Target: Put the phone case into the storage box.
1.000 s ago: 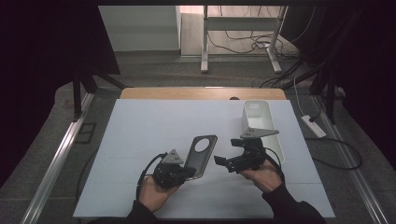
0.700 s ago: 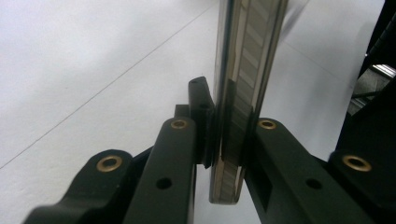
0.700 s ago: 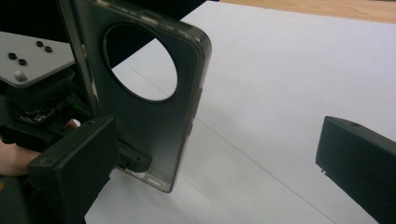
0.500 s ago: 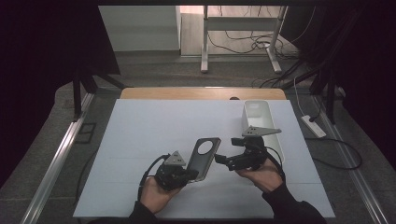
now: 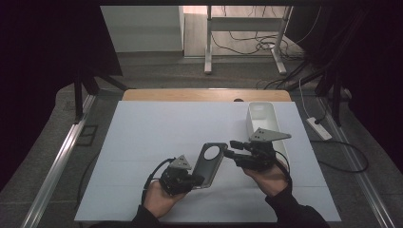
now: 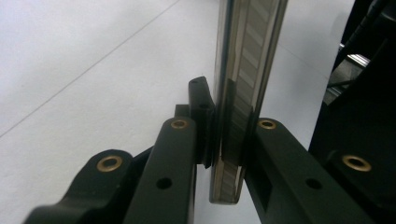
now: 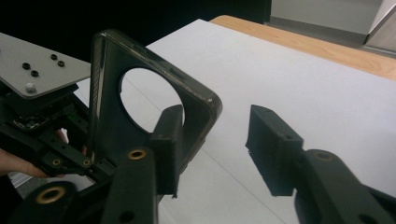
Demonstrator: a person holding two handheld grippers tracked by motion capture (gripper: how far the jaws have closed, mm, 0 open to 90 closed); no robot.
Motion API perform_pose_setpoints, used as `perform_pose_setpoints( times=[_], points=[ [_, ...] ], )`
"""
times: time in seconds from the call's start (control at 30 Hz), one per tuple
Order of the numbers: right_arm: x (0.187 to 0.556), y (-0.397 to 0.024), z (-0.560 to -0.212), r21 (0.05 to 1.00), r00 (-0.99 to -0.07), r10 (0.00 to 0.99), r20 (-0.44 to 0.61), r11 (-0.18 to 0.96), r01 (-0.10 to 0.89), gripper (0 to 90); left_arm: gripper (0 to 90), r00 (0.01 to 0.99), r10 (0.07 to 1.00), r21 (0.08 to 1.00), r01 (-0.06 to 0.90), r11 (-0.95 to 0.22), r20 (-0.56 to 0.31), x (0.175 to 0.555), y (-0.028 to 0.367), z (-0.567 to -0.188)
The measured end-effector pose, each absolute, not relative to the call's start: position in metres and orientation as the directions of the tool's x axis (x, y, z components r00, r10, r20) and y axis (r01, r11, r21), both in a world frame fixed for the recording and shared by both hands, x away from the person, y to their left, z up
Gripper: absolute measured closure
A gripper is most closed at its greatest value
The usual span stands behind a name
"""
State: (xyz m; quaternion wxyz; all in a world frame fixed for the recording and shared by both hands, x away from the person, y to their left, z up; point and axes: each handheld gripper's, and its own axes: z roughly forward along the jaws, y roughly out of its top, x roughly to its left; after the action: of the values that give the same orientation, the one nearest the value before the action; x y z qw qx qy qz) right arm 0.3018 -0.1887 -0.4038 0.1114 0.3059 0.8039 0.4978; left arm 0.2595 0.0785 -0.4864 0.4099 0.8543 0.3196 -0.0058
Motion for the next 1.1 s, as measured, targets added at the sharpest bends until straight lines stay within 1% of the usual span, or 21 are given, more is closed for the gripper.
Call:
perform_pose_setpoints(
  times=[0.13,0.47,0.87,1.1],
  points=[
    [0.3007,-0.1893,-0.4029,0.874,-0.795,0.595,0.116,0.319,0.366,64.9,84.4,0.803,0.526,0.689,0.550,-0.472,-0.281,0.2601,0.0778,-0.4871],
    [0.3001,-0.1896,-0.4032,0.873,-0.810,0.578,0.096,0.341,0.347,76.7,84.4,0.813,0.485,0.689,0.552,-0.469,-0.322,0.2618,0.0783,-0.4881],
    [0.2975,-0.1885,-0.4011,0.872,-0.822,0.564,0.086,0.357,0.336,79.0,84.2,0.823,0.437,0.679,0.554,-0.482,-0.362,0.2647,0.0801,-0.4914],
    [0.2971,-0.1889,-0.3994,0.870,-0.820,0.562,0.106,0.347,0.350,79.5,83.7,0.826,0.425,0.684,0.553,-0.476,-0.371,0.2655,0.0787,-0.4937]
  ],
)
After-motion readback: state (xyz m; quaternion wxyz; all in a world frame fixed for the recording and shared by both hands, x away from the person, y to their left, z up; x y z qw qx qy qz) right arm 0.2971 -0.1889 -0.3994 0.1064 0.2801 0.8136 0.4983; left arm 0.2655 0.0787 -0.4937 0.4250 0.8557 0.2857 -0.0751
